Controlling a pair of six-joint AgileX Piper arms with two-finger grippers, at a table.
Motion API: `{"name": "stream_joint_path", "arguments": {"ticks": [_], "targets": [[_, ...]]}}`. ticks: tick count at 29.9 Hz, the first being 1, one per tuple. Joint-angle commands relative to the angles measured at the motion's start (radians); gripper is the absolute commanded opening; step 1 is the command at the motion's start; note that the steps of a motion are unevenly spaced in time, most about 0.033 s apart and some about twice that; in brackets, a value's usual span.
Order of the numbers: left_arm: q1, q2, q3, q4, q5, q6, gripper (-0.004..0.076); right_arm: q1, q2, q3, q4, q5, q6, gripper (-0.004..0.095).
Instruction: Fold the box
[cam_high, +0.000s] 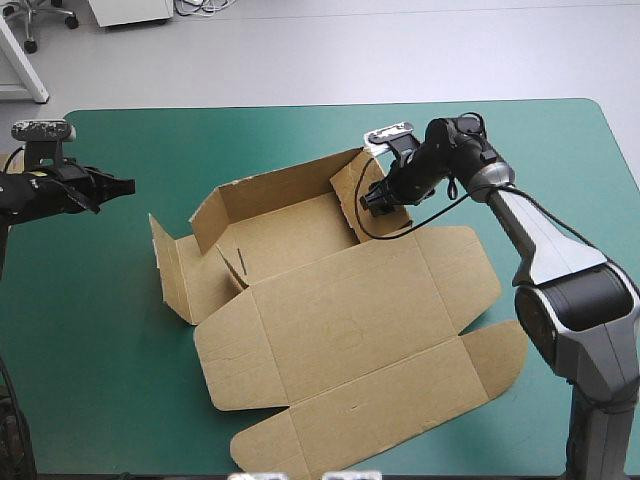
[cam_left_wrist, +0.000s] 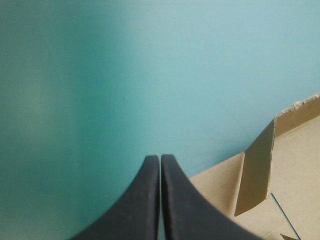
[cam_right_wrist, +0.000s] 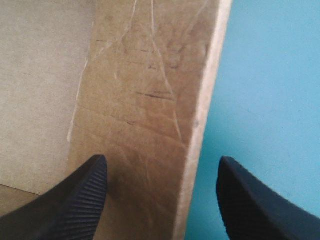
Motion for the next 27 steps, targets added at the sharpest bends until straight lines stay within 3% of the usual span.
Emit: {"name": "stream_joint_path", "arguments": {"ticks": [1, 6, 8, 9, 13, 23, 27], "targets": [[0.002, -0.033, -0.025, -0.033, -0.038, -0.004, 0.0005, -0.003, -0.022, -0.045, 0.021, 0.02, 0.011, 0.0595], [0.002, -0.033, -0.025, -0.031, -0.038, -0.004, 0.0005, -0.003, -0.009, -0.045, 0.018, 0.03, 0.027, 0.0592], [0.002, -0.033, -0.025, -0.031, -0.038, -0.004, 0.0005, -0.003, -0.009, -0.045, 0.014, 0.035, 0.027, 0.0536], [0.002, -0.033, -0.025, -0.029, -0.038, -0.004, 0.0005, -0.003, -0.009, -0.045, 0.012, 0.035, 0.027, 0.0458], [0.002, -0.033, -0.025, -0.029, -0.038, -0.004, 0.0005, -0.003, -0.009, -0.045, 0.002, 0.072, 0.031, -0.0014], [0.002, -0.033, -0.025, -0.029, -0.038, -0.004, 0.0005, -0.005, -0.047, -0.045, -0.119, 0.087, 0.181, 0.0], [0.002, -0.033, -0.025, -0.029, -0.038, -0.004, 0.0005, -0.038, -0.082, -0.047, -0.112, 0.096, 0.203, 0.0]]}}
